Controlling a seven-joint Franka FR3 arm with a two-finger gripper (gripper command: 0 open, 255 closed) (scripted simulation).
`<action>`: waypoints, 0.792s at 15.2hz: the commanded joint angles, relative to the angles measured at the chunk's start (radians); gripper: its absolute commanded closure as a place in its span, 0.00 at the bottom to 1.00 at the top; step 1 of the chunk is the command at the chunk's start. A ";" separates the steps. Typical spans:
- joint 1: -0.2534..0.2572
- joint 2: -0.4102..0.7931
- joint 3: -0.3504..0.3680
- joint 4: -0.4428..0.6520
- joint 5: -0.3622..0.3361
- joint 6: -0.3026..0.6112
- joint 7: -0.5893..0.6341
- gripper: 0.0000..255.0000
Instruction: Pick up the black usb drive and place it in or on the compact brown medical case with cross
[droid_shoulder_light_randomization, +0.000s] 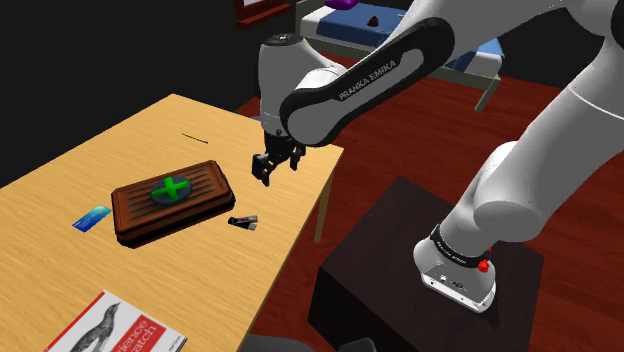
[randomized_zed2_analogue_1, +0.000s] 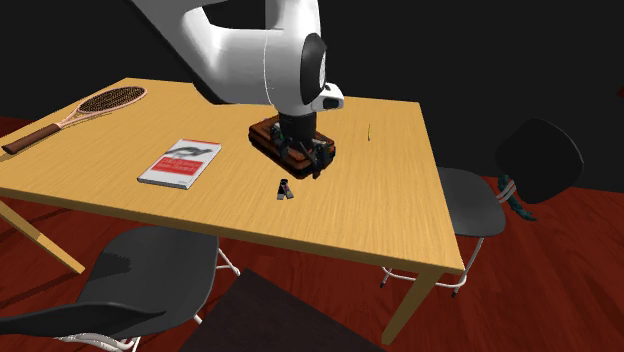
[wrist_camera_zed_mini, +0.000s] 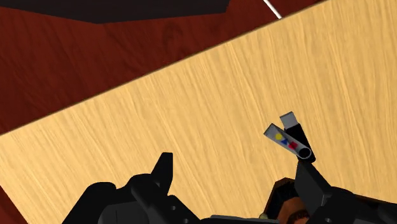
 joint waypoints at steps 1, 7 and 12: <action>0.007 0.081 0.017 0.028 -0.040 0.043 0.046 0.00; 0.060 0.324 0.016 0.146 -0.187 0.128 0.187 0.00; 0.125 0.485 -0.016 0.251 -0.269 0.160 0.263 0.00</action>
